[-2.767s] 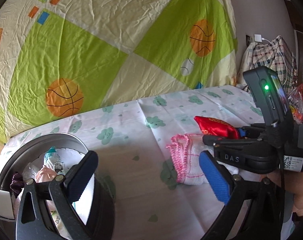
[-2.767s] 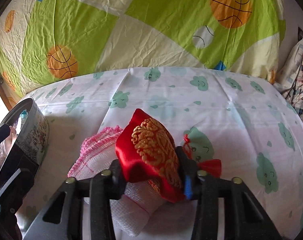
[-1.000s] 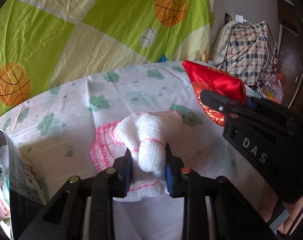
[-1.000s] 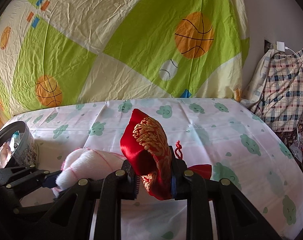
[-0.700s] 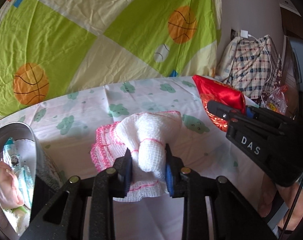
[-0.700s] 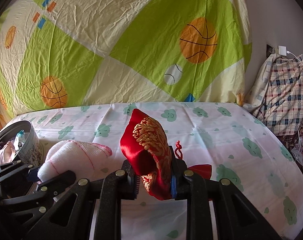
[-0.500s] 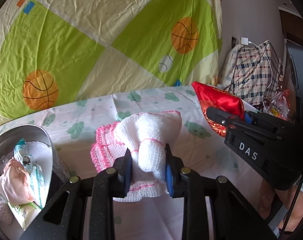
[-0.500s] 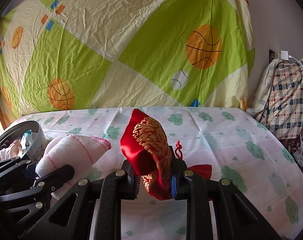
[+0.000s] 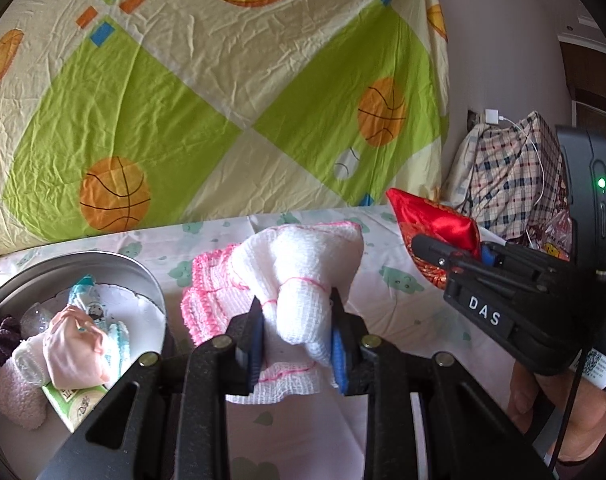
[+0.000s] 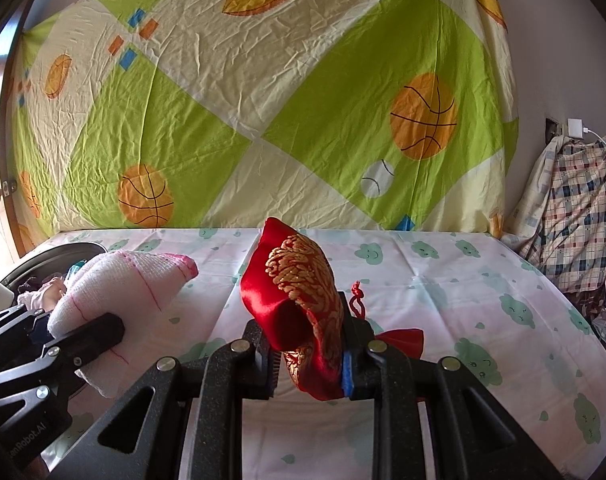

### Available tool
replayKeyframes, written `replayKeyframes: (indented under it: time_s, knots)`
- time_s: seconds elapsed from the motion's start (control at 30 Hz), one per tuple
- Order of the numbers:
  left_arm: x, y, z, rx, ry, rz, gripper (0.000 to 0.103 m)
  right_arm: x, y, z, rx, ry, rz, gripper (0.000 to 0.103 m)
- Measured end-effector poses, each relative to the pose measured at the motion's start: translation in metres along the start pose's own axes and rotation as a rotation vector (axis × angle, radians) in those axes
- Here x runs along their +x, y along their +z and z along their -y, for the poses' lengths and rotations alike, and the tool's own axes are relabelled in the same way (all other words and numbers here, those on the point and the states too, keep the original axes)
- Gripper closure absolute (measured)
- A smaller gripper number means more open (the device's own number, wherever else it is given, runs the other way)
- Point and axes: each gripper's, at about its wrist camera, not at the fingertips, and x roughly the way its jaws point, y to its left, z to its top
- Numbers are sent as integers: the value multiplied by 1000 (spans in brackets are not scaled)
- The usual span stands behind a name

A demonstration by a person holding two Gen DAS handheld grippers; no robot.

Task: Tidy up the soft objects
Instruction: 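Carry the pink-edged cloth with the left gripper toward the tin while the right carries the red pouch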

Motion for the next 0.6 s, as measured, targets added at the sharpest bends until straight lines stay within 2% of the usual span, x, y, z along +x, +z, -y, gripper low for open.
replayKeyframes:
  time_s: [0.3, 0.6]
  knots:
    - [-20, -5, -14, -33, 22, 52, 77, -15, -3, -16, -34, 6, 56, 78]
    - [-36, -11, -22, -26, 37, 85, 77, -26, -6, -27, -39, 39, 87, 78]
